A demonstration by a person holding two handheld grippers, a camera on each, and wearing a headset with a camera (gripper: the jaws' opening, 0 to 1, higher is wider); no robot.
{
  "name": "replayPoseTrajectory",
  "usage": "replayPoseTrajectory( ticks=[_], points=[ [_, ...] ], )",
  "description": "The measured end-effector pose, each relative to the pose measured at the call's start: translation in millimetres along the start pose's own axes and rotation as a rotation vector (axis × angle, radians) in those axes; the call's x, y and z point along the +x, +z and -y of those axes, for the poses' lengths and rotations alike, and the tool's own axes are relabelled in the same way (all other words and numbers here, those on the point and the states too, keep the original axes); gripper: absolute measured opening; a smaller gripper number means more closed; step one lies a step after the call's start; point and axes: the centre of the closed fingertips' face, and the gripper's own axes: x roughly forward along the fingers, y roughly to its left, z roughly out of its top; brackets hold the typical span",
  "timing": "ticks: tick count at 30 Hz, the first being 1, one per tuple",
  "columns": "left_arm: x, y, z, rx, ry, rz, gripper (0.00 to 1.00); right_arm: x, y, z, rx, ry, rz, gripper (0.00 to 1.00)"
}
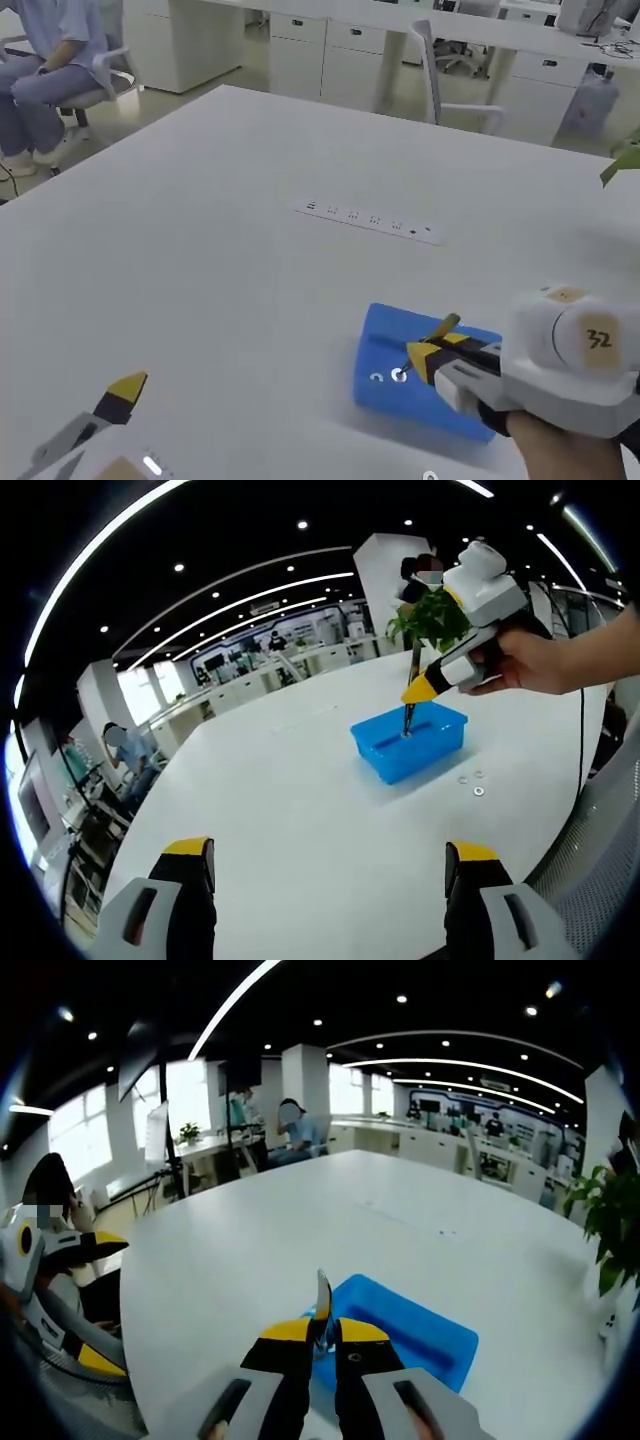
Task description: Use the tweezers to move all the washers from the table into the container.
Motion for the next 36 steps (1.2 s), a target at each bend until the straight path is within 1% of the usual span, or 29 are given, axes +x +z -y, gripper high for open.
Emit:
replayPoseTrajectory(
  ticks=[6,13,15,17,19,20,23,27,36],
  points=[
    [-0.6,2.3,0.2,-0.007,0.001,0.005,0.98,13.4,-9.8,7.7,0.009,-0.020,-0.020,0.04],
    [-0.4,2.2,0.8,-0.004,-0.002,0.001,0.98,27.4,-24.7,13.2,0.011,-0.031,-0.062,0.04],
    [-0.4,3.0,2.2,-0.005,-0.009,0.005,0.99,31.0,-29.9,14.0,0.011,-0.033,-0.077,0.04],
    [-1.0,5.8,3.6,-0.015,-0.019,0.020,0.99,33.6,-34.1,13.0,0.016,-0.030,-0.086,0.04],
    [-1.1,5.9,2.9,-0.017,-0.016,0.021,0.99,36.2,-38.8,12.1,0.018,-0.028,-0.099,0.04],
    [-1.0,5.4,2.8,-0.017,-0.015,0.018,0.99,37.8,-43.5,10.8,0.026,-0.023,-0.114,0.04],
    [-0.7,4.5,2.3,-0.015,-0.013,0.014,0.99,39.0,-48.2,9.0,0.035,-0.024,-0.120,0.04],
    [-0.2,2.8,1.1,-0.020,-0.008,0.007,0.99,38.3,-47.4,8.1,0.033,-0.028,-0.112,0.04],
    [0.7,1.4,2.2,-0.005,-0.009,-0.002,0.99,36.5,-48.6,7.8,0.026,-0.030,-0.103,0.04]
  ],
)
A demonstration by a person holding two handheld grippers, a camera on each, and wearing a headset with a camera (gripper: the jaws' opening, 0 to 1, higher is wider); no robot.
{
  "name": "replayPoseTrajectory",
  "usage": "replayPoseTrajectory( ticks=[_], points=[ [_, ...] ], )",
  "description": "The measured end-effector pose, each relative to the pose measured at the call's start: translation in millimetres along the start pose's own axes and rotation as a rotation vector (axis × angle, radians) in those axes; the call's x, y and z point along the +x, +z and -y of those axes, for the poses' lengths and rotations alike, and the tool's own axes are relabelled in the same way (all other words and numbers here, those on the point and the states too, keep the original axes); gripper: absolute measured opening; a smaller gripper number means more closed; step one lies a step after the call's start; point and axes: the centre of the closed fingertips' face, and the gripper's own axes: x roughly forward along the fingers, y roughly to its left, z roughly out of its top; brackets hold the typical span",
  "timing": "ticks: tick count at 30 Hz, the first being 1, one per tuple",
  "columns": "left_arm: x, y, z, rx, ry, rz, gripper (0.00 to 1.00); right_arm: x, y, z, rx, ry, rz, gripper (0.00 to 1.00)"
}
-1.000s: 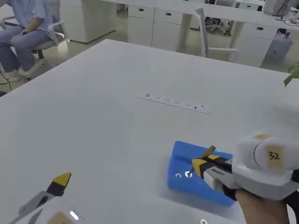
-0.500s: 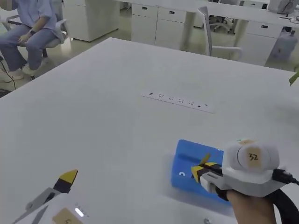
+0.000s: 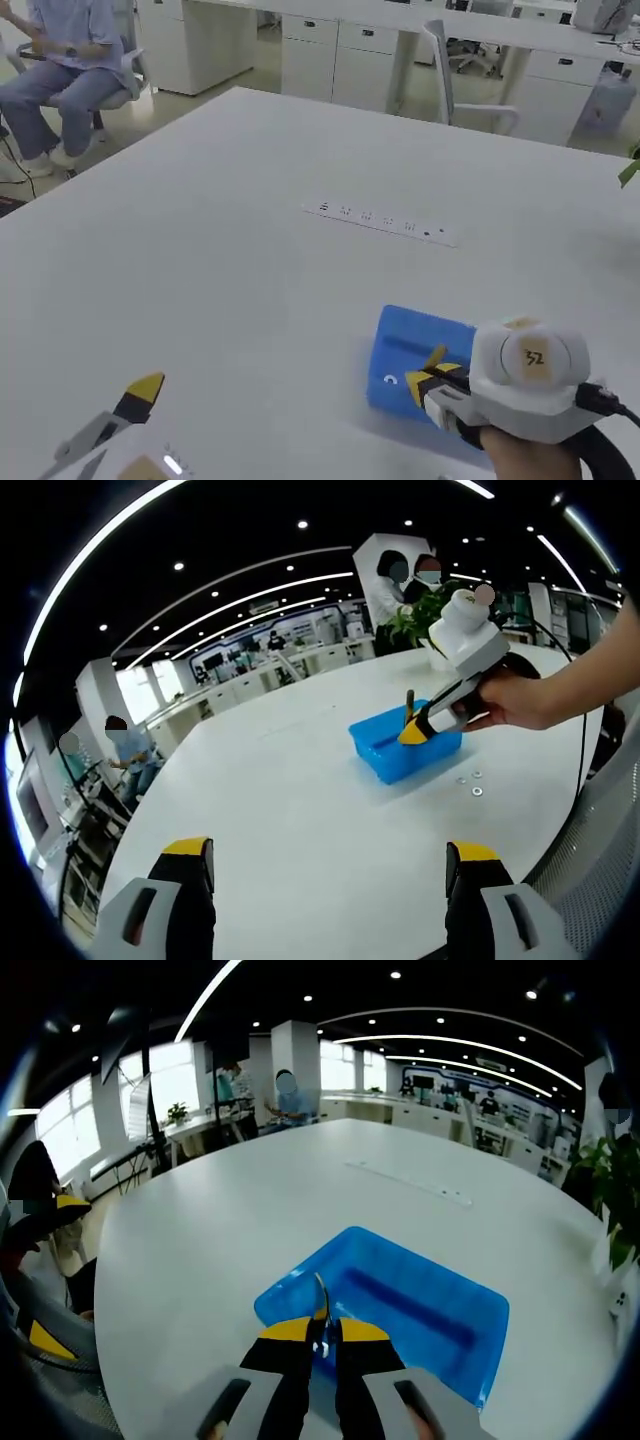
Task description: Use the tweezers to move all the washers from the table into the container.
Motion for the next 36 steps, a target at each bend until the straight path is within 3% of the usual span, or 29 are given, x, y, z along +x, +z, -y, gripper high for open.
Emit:
replayPoseTrajectory(
  ticks=[5,8,18,27,36],
  points=[
    [-0.4,0.2,0.1,0.001,-0.001,0.001,0.99,-1.7,0.3,0.4,0.016,0.008,-0.004,0.05],
    [-0.4,-0.3,0.2,0.002,-0.002,-0.001,0.99,-5.3,5.7,1.9,0.027,0.006,0.021,0.05],
    [0.3,-1.2,2.2,0.009,-0.008,-0.008,0.99,-36.5,22.3,1.6,0.022,0.011,0.092,0.05],
    [0.1,-1.0,1.4,0.014,-0.003,-0.005,0.99,-63.5,14.8,-2.2,0.020,0.029,0.110,0.05],
    [0.1,-2.9,0.7,0.019,-0.001,-0.007,0.98,-79.0,11.9,-12.9,0.011,0.038,0.118,0.03]
  ],
)
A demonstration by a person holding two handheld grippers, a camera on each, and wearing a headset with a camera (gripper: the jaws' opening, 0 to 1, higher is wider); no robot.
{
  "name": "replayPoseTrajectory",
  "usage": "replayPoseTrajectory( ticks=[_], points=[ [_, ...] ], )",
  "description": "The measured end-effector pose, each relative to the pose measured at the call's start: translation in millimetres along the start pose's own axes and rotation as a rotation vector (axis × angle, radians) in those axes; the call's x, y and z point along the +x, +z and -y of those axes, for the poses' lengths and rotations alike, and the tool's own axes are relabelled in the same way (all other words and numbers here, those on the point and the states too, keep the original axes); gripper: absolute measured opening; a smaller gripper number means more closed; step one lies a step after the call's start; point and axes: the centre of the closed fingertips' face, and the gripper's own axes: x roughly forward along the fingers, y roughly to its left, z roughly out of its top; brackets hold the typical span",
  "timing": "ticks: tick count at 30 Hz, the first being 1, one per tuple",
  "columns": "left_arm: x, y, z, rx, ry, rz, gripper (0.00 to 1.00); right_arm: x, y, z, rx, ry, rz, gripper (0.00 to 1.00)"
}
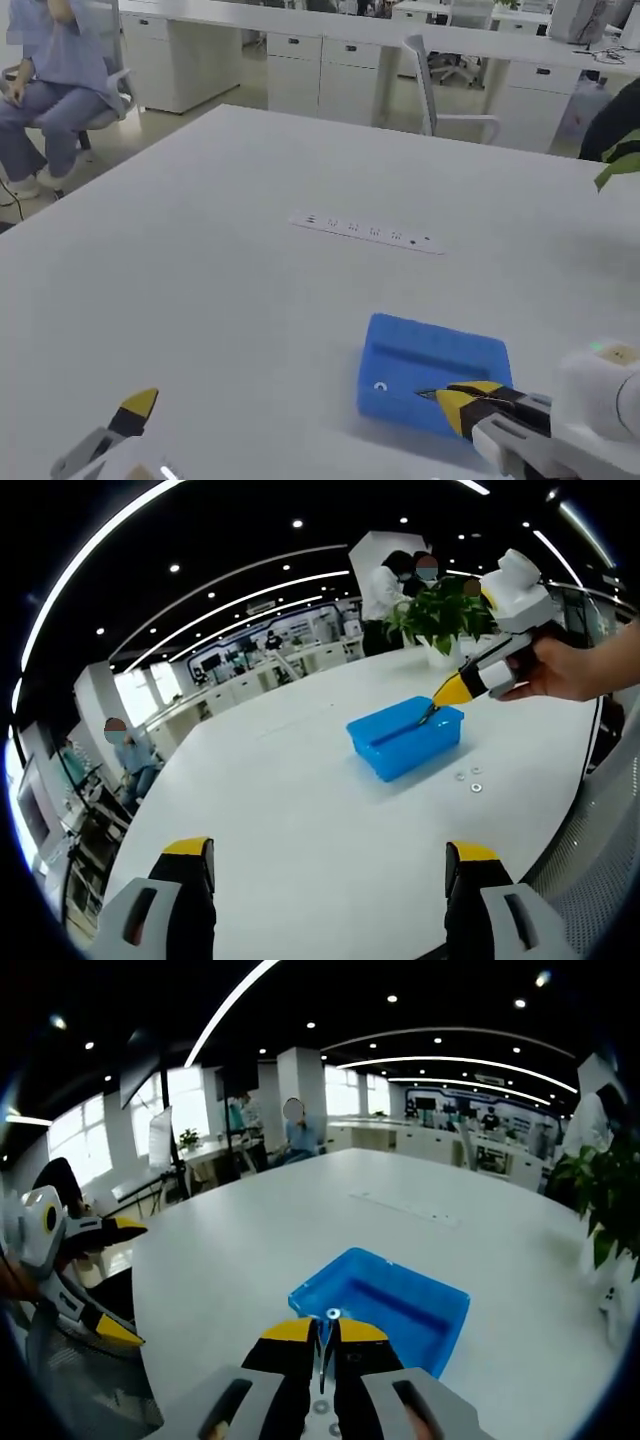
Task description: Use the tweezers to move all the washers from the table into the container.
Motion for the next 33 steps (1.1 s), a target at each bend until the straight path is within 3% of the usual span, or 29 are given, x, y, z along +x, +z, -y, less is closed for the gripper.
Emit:
replayPoseTrajectory(
  ticks=[7,12,18,28,33],
  points=[
    [0.4,-1.8,-1.9,0.001,0.006,0.000,0.98,-12.9,2.0,-5.9,-0.007,0.007,0.000,0.03],
    [0.3,-1.7,-2.0,0.003,0.007,0.003,0.98,-22.1,-13.8,-6.4,-0.036,0.004,-0.044,0.03],
    [0.2,-2.3,-2.6,0.003,0.010,0.002,0.98,-28.0,-39.0,-4.0,-0.012,0.004,-0.133,0.03],
    [0.7,-3.4,-2.6,0.006,0.012,-0.004,0.98,-26.4,-57.2,-4.5,-0.025,0.020,-0.237,0.03],
    [0.9,-3.6,-3.0,0.007,0.013,-0.005,0.98,-28.6,-79.8,-3.3,-0.028,0.035,-0.360,0.02]
  ],
)
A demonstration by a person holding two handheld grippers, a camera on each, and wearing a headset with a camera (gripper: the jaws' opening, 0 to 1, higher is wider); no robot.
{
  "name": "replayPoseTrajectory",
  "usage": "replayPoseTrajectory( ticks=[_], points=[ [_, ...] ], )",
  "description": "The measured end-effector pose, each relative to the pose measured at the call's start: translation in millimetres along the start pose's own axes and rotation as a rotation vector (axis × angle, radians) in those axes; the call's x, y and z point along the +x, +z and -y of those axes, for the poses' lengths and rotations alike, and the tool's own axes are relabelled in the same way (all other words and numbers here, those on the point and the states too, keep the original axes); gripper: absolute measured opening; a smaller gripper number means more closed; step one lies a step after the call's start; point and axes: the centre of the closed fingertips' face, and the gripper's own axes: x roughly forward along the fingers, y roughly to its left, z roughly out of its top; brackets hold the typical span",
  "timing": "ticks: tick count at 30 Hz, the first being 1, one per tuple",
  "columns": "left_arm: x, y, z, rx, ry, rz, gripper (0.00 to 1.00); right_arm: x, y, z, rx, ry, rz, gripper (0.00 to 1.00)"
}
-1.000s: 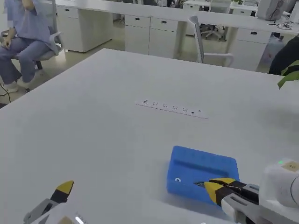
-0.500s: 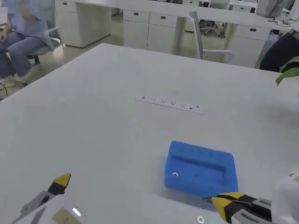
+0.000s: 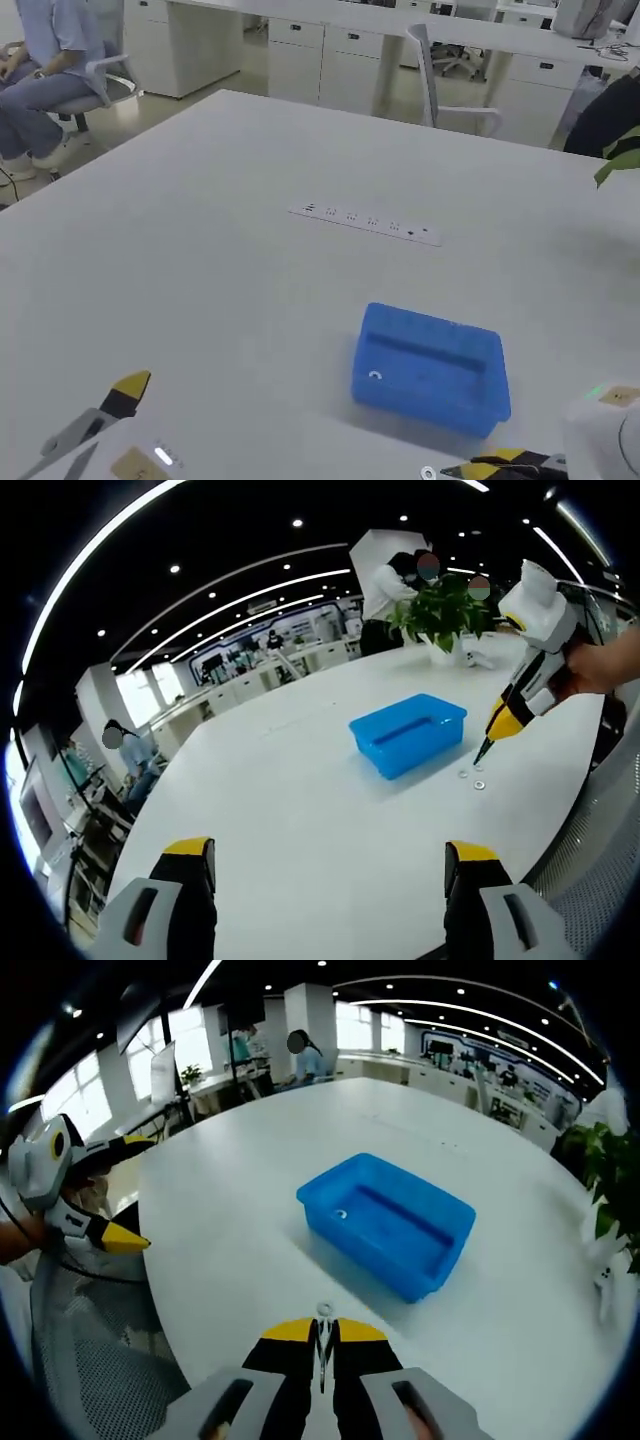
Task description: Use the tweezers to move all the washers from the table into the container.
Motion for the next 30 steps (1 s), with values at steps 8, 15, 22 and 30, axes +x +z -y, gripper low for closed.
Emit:
replayPoseTrajectory(
  ticks=[8,15,22,30],
  points=[
    [0.4,0.0,0.2,0.001,0.000,-0.003,0.98,7.8,-9.9,-0.2,-0.030,0.010,-0.073,0.02],
    [-0.4,0.9,0.3,-0.002,0.002,-0.004,0.97,12.0,-0.9,1.6,-0.025,0.022,-0.066,0.02],
    [-0.6,0.5,-0.6,-0.002,0.006,-0.008,0.97,17.5,5.4,2.0,0.004,0.000,0.039,0.02],
    [-0.6,0.1,-1.9,-0.002,0.011,-0.007,0.97,13.5,22.8,5.2,0.059,-0.033,0.168,0.03]
  ],
)
